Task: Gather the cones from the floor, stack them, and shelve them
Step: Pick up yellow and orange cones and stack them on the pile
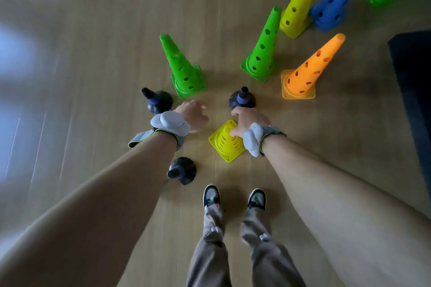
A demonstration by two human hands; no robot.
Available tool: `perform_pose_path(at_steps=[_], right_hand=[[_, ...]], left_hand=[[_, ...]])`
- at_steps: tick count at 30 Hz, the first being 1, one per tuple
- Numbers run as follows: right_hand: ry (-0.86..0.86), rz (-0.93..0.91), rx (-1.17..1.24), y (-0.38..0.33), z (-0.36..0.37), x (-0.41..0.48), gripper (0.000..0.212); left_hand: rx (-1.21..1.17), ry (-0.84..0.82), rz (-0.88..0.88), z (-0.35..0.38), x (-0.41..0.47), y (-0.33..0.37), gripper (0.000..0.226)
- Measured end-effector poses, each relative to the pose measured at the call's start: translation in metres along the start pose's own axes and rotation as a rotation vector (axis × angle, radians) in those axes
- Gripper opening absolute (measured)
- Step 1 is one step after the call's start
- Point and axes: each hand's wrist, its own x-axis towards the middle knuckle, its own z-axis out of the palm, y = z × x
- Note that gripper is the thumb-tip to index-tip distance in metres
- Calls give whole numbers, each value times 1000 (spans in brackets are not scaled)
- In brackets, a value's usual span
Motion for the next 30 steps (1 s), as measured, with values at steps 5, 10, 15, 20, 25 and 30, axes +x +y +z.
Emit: perform_pose_path(at_steps=[5, 10, 15, 20, 25, 30], right_hand=[[-93, 35, -17, 8, 43, 68, 67], [-169, 91, -34, 20, 86, 121, 57], [-177, 130, -62, 26, 129, 156, 47], [-133, 182, 1, 32, 146, 173, 45], [-122, 195, 22, 41, 100, 151, 38], [-51, 332, 113, 68, 17, 96, 40]], left_hand=[[25, -37, 15, 37, 73, -16, 46], [48, -121, 20, 73, 124, -39, 45], [72, -168, 28, 97, 161, -59, 44], [74, -198, 48, 107, 182, -58, 45], [121, -198, 103, 81, 179, -33, 45], [124, -191, 198, 32, 155, 29, 45]])
